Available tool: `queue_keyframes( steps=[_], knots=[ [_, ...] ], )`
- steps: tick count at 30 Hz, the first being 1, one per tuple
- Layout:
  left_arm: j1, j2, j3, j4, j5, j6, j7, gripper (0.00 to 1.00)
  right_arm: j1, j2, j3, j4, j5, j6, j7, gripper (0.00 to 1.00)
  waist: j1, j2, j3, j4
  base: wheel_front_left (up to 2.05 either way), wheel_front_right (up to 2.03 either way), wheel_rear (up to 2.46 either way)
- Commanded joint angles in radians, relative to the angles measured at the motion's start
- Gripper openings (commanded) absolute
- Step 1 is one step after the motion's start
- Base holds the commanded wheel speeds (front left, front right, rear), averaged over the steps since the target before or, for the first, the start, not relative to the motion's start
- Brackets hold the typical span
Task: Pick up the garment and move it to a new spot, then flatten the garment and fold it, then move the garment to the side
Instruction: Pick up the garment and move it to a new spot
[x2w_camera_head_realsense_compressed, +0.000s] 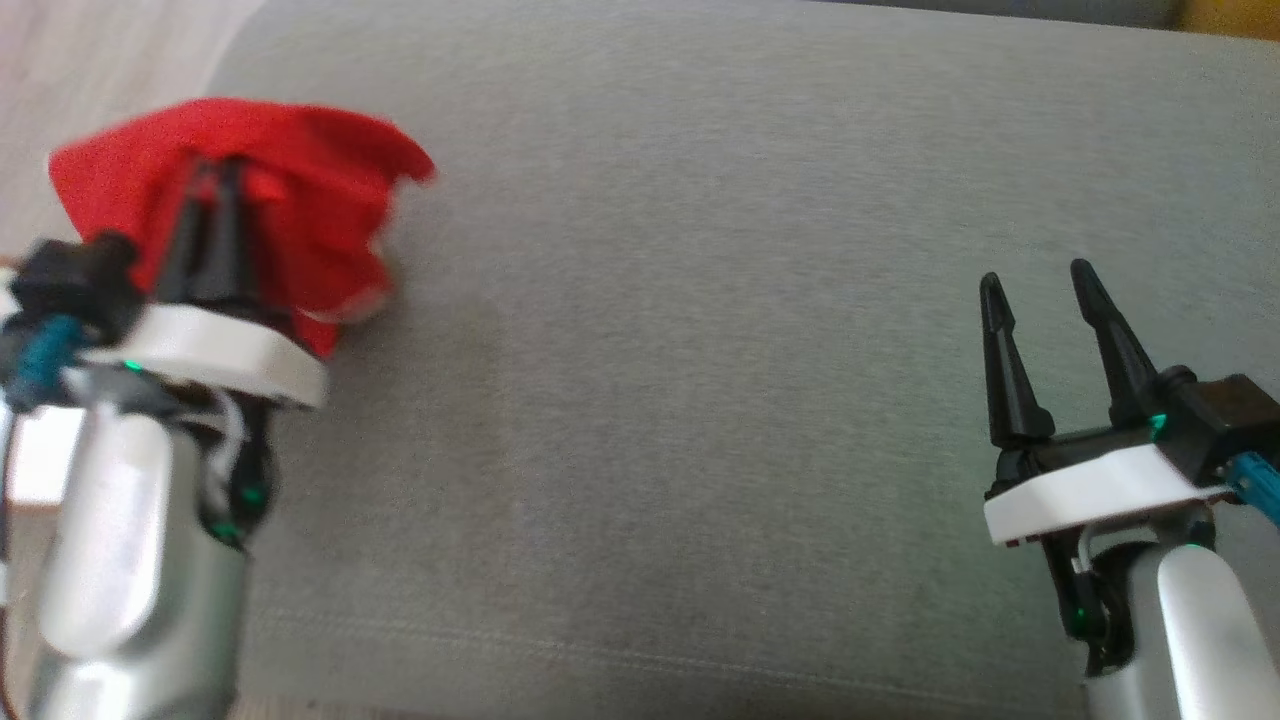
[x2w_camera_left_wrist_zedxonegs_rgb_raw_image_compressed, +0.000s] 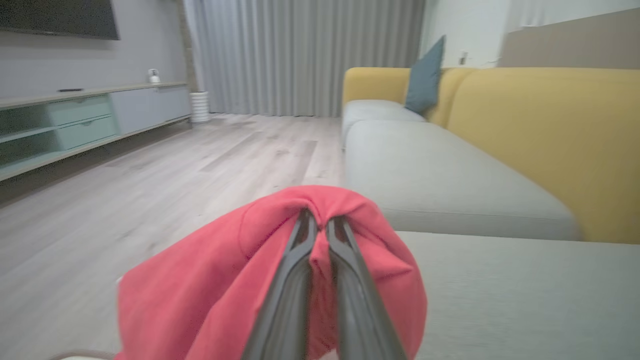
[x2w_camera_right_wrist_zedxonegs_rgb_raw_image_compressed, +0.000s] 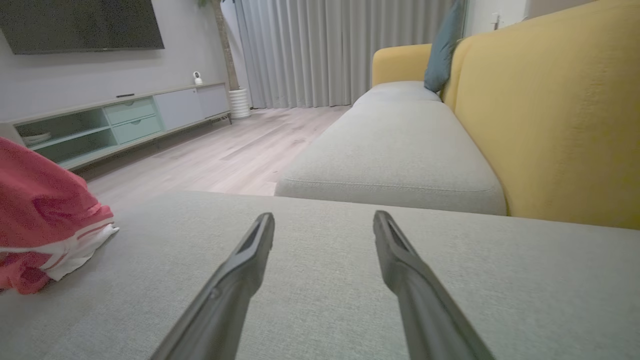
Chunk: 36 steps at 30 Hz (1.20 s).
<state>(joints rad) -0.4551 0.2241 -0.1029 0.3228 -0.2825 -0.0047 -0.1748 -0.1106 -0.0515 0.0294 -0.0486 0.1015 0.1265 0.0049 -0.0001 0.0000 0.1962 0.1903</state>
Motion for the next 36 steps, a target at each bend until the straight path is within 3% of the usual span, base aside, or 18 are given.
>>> queue_keyframes(
  steps=[1, 5, 11, 12, 18, 26, 27, 28, 29, 36],
  knots=[
    [-0.006, 0.021, 0.006, -0.126, 0.01, 0.008, 0.025, 0.0, -0.006, 0.001, 0.026, -0.039, 0.016, 0.004, -0.01, 1.0, 0.0001, 0.0, -0.013, -0.048, 0.0, 0.0, 0.0],
    [0.063, -0.026, -0.091, -0.296, 0.009, -0.014, 0.117, 0.0, -0.011, 0.001, 0.036, -0.048, 0.04, 0.004, -0.019, 1.0, 0.0001, 0.0, 0.011, -0.147, 0.0, 0.0, 0.0],
    [0.013, -0.08, -0.206, -0.314, 0.012, -0.06, 0.165, 0.0, -0.028, 0.001, 0.054, -0.038, 0.071, 0.004, -0.045, 1.0, 0.0001, 0.0, 0.065, -0.314, 0.0, 0.0, 0.0],
    [0.013, -0.08, -0.206, -0.314, 0.012, -0.06, 0.165, 0.0, -0.028, 0.001, 0.054, -0.038, 0.071, 0.004, -0.045, 1.0, 0.0001, 0.0, 0.065, -0.314, 0.0, 0.0, 0.0],
    [-0.071, -0.129, -0.317, -0.244, 0.026, -0.087, 0.168, 0.0, -0.03, 0.001, 0.045, -0.015, 0.105, 0.004, -0.082, 1.0, 0.0001, 0.0, 0.127, -0.452, 0.0, 0.0, 0.0],
    [-0.073, -0.146, -0.472, -0.053, 0.03, -0.114, 0.189, 0.0, -0.033, 0.001, 0.042, 0.019, 0.133, 0.004, -0.126, 1.0, 0.0001, 0.0, 0.177, -0.503, 0.0, 0.0, 0.0],
    [-0.07, -0.146, -0.486, -0.037, 0.031, -0.115, 0.181, 0.14, -0.034, 0.001, 0.042, 0.024, 0.134, 0.004, -0.129, 1.0, 0.0001, 0.0, 0.178, -0.5, 0.0, 0.0, 0.0],
    [-0.066, -0.146, -0.498, -0.023, 0.032, -0.116, 0.172, 0.63, -0.036, 0.001, 0.042, 0.029, 0.135, 0.004, -0.131, 1.0, 0.0001, 0.0, 0.177, -0.494, 0.0, 0.0, 0.0],
    [-0.063, -0.145, -0.508, -0.013, 0.031, -0.118, 0.162, 1.0, -0.038, 0.001, 0.042, 0.033, 0.134, 0.004, -0.133, 1.0, 0.0001, 0.0, 0.174, -0.487, 0.0, 0.0, 0.0],
    [-0.055, -0.129, -0.516, -0.028, 0.029, -0.113, 0.062, 1.0, -0.044, 0.001, 0.024, 0.037, 0.102, 0.004, -0.12, 1.0, 0.0001, 0.0, 0.124, -0.384, 0.0, 0.0, 0.0]
  ],
)
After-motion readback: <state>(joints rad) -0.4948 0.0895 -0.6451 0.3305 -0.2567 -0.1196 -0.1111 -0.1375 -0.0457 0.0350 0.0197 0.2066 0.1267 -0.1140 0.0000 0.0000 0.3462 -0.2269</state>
